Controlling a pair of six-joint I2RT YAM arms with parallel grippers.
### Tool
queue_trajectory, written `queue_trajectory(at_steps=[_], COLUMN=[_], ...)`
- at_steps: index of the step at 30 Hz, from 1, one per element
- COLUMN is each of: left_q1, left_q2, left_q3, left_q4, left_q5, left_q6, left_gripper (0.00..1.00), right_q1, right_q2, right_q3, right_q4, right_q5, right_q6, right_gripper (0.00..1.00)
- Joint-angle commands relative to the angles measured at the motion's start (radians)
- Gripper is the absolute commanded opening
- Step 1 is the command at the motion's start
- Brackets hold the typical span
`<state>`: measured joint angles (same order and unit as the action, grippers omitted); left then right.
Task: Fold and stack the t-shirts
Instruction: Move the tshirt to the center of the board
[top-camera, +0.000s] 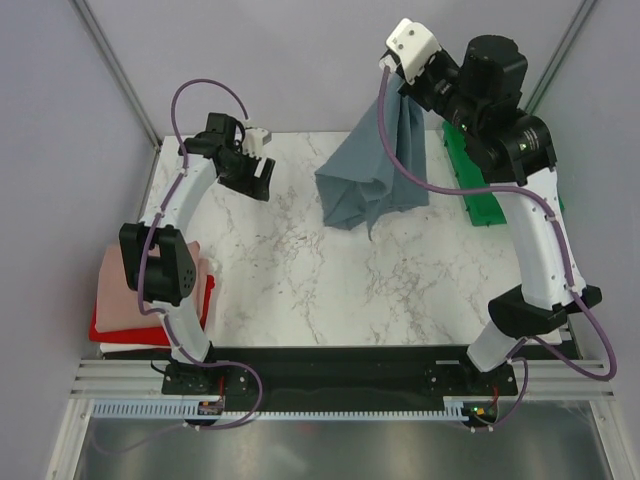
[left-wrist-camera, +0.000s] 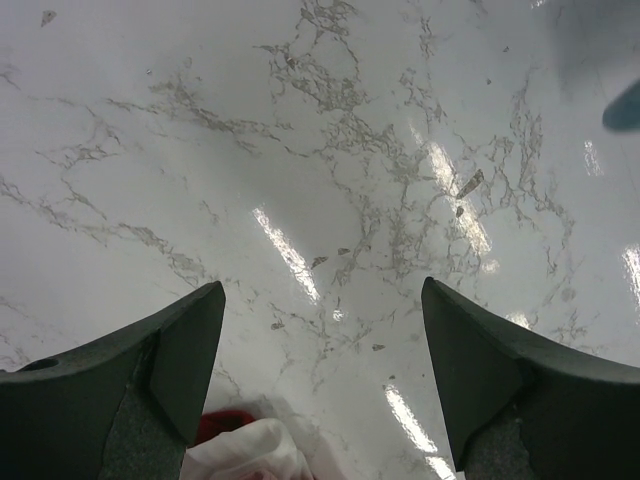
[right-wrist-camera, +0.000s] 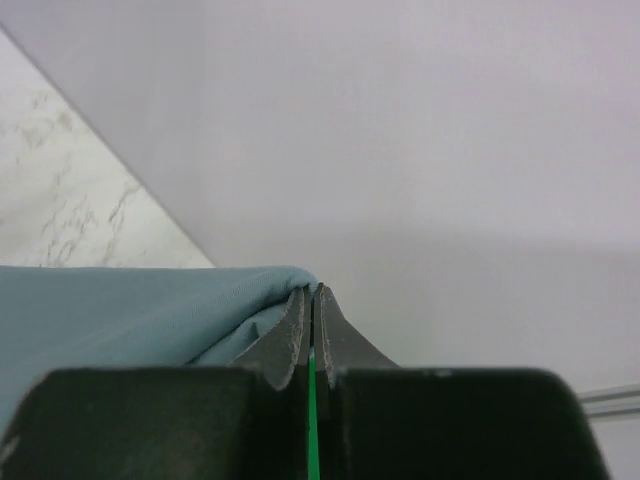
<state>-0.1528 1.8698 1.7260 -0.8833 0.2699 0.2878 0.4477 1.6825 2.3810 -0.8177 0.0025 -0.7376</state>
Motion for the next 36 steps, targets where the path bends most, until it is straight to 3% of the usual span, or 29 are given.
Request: queue_trajectory(at_steps=[1,7,10,13,15,17,20,23,28,36], left_q1=[0.001,0.001,0.001,0.001,0.001,0.001,0.001,0.001,-0.022,-0.149], left_q2=[-0.07,-0.075,-0.075,-0.072,-0.07,-0.07,-0.073,-0.086,-0.1,0.089], left_q3=[-0.002,-0.014,-0.019,-0.022,-0.022,-0.025,-0.037,-0.052,-0.043,0.176], left_q4=[0.037,0.038,0.038,0.038,0.038,0.04,0.037,0.038,0.041,0.06], left_q5=[-0.014,-0.035,-0.053,-0.077,-0.08,-0.086,-0.086,-0.06,0.162,0.135], left_q6=[-0.012,-0.007,-0.003,0.004,0.004,0.007,0.01,0.007,-0.045,-0.024], left_gripper=[0.87,0.87,0.87,0.87,0.87,0.87,0.87,0.86,0.86,0.86], right_q1=[0.023,0.02,-0.001,-0.037,-0.069,-0.131,-0.141,-0.116,-0.058,-0.012], right_q2=[-0.075,-0.067,-0.055,0.038,0.169,0.286,0.391,0.424,0.395,0.368], right_q3=[0.027,-0.176,-0.395,-0.459,-0.43,-0.315,-0.172,-0.099,-0.104,-0.129], right_q4=[0.267,0.342,0.406,0.419,0.425,0.407,0.405,0.413,0.414,0.413], right_q5=[0.031,0.031,0.021,0.02,0.086,0.001,-0.053,-0.078,-0.148,-0.139], right_q6=[0.001,0.015,0.047,0.11,0.165,0.272,0.293,0.302,0.337,0.353], right_gripper=[0.0,0.0,0.0,0.01,0.0,0.0,0.0,0.0,0.0,0.0])
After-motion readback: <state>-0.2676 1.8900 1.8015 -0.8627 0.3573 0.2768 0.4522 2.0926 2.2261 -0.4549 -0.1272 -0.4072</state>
